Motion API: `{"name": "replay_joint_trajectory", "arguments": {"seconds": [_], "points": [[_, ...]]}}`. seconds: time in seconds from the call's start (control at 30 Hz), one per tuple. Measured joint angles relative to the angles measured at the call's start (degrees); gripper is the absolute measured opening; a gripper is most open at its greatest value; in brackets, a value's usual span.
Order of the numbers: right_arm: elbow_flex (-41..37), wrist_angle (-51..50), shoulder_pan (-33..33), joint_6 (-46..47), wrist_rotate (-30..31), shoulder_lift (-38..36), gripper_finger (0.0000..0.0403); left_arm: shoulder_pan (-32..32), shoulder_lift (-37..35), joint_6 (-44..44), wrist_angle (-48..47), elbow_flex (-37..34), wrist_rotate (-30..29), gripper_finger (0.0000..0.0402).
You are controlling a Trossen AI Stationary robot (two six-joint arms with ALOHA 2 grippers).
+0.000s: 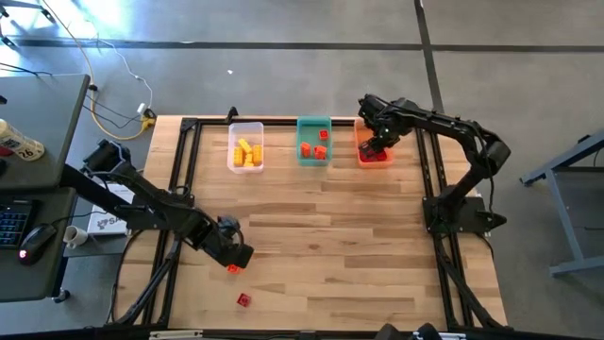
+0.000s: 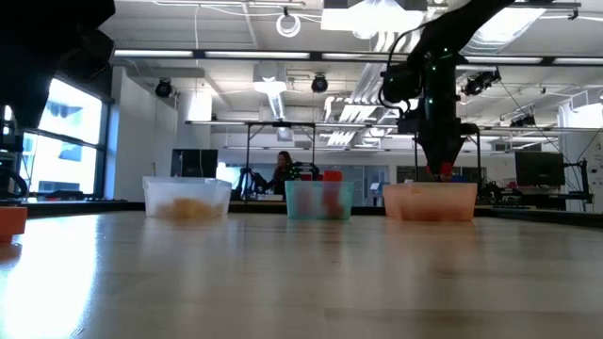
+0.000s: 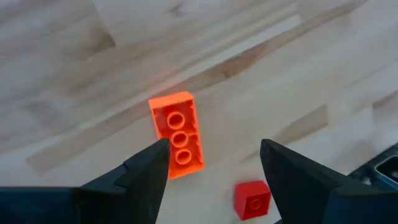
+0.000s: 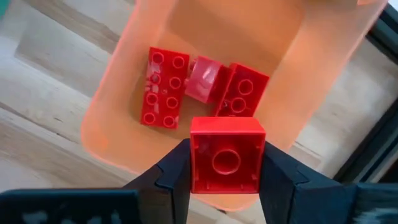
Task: Sort & place blocks by color
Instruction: Put the red game piece into the orange bin, then put the orange game piece into the blue bin
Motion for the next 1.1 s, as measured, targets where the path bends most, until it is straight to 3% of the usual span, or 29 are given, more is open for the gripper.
{"name": "replay_joint_trajectory", "arguments": {"seconds": [0.33,0.77,1.1], "points": [[0.0,0.9,0.0,-3.1,-1.1,-0.1,0.0138,-3.3,5.9,-7.1,0.0,0.0,-0.1,0.0236],[0.0,0.9,0.0,-3.4,-0.6,-0.2,0.0231,-3.9,10.2,-9.0,1.0,0.0,0.9,0.0236],[0.0,0.4,0.0,-1.2,-1.0,-0.4,0.0238,-3.9,14.2,-7.8,2.6,0.1,2.5,0.0236]]}}
